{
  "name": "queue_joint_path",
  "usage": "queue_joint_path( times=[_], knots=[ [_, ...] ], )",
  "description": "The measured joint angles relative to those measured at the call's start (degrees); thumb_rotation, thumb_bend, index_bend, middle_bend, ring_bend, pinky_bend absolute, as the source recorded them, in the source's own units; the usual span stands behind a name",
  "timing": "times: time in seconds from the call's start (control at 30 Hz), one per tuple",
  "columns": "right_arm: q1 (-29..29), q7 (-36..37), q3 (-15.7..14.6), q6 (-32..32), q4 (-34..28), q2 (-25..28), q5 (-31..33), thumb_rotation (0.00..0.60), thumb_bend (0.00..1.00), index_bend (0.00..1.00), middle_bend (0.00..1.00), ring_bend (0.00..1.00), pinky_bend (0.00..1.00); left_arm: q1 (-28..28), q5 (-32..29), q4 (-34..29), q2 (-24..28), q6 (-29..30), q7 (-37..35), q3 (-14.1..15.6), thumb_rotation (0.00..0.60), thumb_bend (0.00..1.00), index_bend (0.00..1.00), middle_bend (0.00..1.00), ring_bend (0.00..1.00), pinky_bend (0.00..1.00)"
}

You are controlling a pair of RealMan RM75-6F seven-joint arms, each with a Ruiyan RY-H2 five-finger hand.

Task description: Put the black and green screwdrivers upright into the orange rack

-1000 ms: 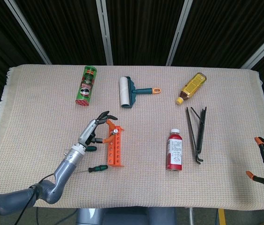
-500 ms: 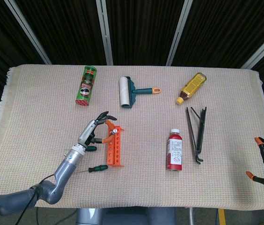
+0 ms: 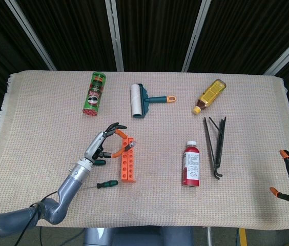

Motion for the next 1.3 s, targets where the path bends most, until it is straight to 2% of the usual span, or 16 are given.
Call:
queue_joint_path(
  times=[0.2,0.4,0.53,0.63,0.83,0.93,0.97,1.07,1.17,1.3],
  knots=[
    [0.06,0.25,0.02,-0.13,0.24,-0.1,0.04,0.6,0.0,0.01,0.05,0.0,0.0,0.56,0.33,-0.88,0.72,0.66,-0.62,0.18,0.596,0.48,0.29,0.13,0.0,0.0],
    [-0.09,0.49,0.0,0.01,0.45,-0.09,0.11,0.6,0.0,0.01,0.05,0.0,0.0,1.57,0.87,-3.71,2.88,2.09,-3.19,-0.1,0.552,0.48,0.3,0.14,0.0,0.0],
    [-0.11,0.53,-0.02,0.19,0.38,-0.05,-0.14,0.6,0.0,0.01,0.05,0.0,0.0,1.9,0.54,-8.4,6.38,2.04,-5.57,-1.36,0.457,0.48,0.4,0.21,0.03,0.03],
    [-0.11,0.44,-0.05,0.25,0.29,-0.07,-0.23,0.6,0.0,0.01,0.05,0.0,0.0,1.82,-0.29,-11.51,8.69,1.77,-5.22,-2.65,0.388,0.54,0.48,0.28,0.1,0.08],
    [-0.13,0.23,-0.14,0.54,-0.04,-0.07,-0.61,0.6,0.0,0.01,0.05,0.0,0.0,0.56,-2.85,-15.34,11.13,0.28,1.89,-4.66,0.303,0.61,0.53,0.34,0.13,0.13],
    [-0.27,0.22,-0.22,0.73,-0.13,-0.09,-0.69,0.6,0.0,0.01,0.05,0.0,0.0,-0.68,-4.91,-17.65,12.27,-1.41,6.2,-5.66,0.157,0.64,0.54,0.35,0.14,0.14],
    [-0.35,0.23,-0.27,0.78,-0.14,-0.09,-0.69,0.6,0.0,0.01,0.05,0.0,0.0,-1.04,-5.38,-18.14,12.46,-1.79,7.4,-5.88,0.124,0.65,0.54,0.35,0.15,0.15],
    [-0.51,0.21,-0.36,1.04,-0.2,-0.06,-0.79,0.6,0.0,0.01,0.05,0.0,0.0,-2.61,-7.19,-19.46,12.69,-3.24,11.9,-6.53,0.117,0.66,0.54,0.38,0.18,0.19],
    [-0.74,0.23,-0.46,1.52,-0.31,0.01,-1.08,0.6,0.0,0.01,0.05,0.0,0.0,-4.85,-10.87,-20.5,12.37,-5.41,16.69,-7.37,0.108,0.69,0.55,0.45,0.24,0.24],
    [-0.97,0.36,-0.53,1.69,-0.27,0.04,-1.01,0.6,0.0,0.01,0.05,0.0,0.0,-7.45,-15.48,-21.18,11.31,-7.04,22.47,-8.07,0.098,0.7,0.56,0.47,0.26,0.24]
  ],
)
